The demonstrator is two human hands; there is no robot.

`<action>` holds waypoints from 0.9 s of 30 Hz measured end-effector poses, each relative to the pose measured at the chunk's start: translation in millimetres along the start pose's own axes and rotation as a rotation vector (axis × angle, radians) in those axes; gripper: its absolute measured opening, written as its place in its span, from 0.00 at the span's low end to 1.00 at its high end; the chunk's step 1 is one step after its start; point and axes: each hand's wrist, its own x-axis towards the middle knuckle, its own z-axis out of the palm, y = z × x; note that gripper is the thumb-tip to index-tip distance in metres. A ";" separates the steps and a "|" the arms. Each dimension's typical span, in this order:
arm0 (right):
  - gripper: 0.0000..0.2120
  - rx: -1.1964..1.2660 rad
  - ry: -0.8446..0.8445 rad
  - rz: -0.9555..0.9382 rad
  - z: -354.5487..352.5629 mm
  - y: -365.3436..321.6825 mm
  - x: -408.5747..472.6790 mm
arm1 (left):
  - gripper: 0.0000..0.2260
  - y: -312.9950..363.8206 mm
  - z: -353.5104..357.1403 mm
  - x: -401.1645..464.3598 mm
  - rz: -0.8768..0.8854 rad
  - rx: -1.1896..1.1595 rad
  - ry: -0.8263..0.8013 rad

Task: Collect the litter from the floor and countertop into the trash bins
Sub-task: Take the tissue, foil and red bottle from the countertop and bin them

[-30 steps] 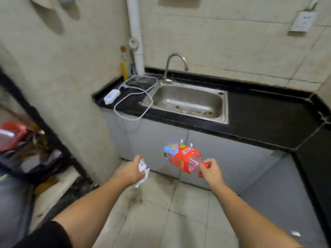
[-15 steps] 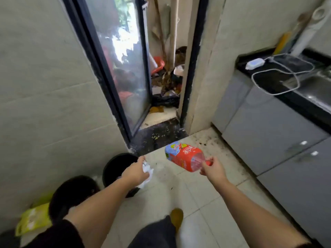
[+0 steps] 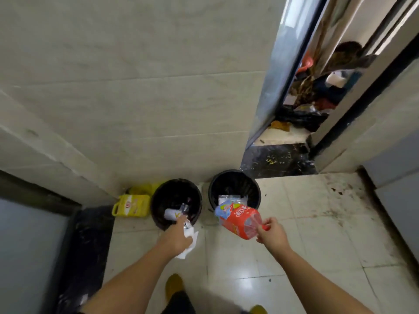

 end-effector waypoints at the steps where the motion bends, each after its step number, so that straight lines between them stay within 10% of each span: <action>1: 0.12 -0.014 -0.006 0.013 23.0 -2.6 2.0 | 0.30 -17.2 -8.3 5.2 -0.009 -0.025 -0.018; 18: 0.12 -0.147 -0.216 0.170 401.4 62.1 225.4 | 0.28 -184.9 23.4 276.2 -0.144 -0.200 0.118; 27: 0.12 -0.115 -0.201 0.255 453.0 134.6 288.7 | 0.28 -247.9 70.9 333.2 -0.147 -0.237 0.142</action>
